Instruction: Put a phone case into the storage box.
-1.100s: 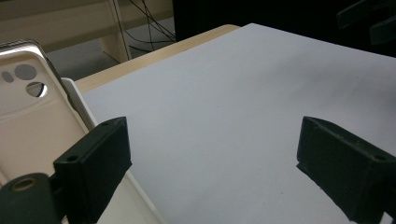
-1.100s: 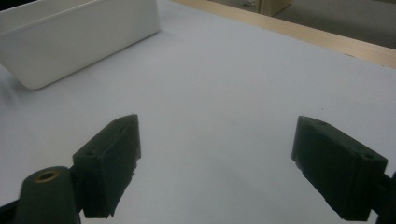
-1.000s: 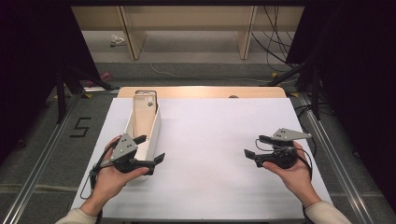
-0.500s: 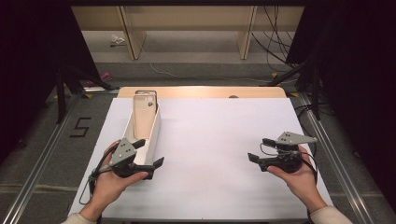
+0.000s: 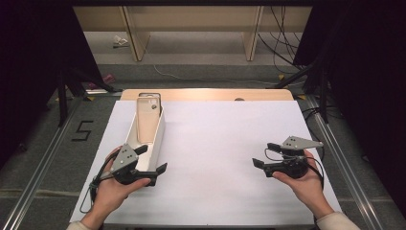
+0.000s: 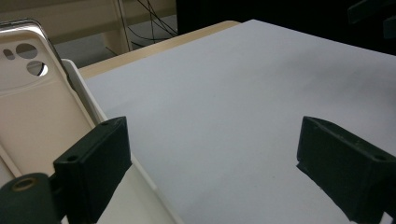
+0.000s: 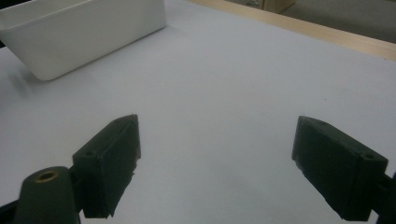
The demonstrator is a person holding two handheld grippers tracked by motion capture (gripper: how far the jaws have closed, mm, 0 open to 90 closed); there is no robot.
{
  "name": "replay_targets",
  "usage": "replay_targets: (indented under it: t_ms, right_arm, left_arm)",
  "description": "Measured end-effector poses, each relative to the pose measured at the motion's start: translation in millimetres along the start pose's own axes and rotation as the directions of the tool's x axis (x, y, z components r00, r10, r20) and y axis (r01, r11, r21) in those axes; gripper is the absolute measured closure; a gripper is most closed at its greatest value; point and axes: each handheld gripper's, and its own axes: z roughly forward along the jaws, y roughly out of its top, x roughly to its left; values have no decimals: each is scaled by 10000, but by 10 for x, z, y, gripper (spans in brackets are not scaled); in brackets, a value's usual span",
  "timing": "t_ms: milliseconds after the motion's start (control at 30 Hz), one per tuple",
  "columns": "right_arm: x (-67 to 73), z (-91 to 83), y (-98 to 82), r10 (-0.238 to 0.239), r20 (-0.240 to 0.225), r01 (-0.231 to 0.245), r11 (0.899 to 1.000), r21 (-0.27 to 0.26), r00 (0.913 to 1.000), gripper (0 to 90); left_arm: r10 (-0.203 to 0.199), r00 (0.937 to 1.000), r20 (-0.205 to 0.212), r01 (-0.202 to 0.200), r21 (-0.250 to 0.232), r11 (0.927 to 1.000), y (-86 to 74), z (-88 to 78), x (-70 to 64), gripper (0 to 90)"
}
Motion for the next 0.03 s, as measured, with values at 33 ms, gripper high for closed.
replay_targets:
  t_ms: [33]
  right_arm:
    - [-1,1,-1,6,9,-6,10000,3,10000,162]
  left_arm:
    - [-22,10000,-4,22,-2,10000,-3,0,1,95]
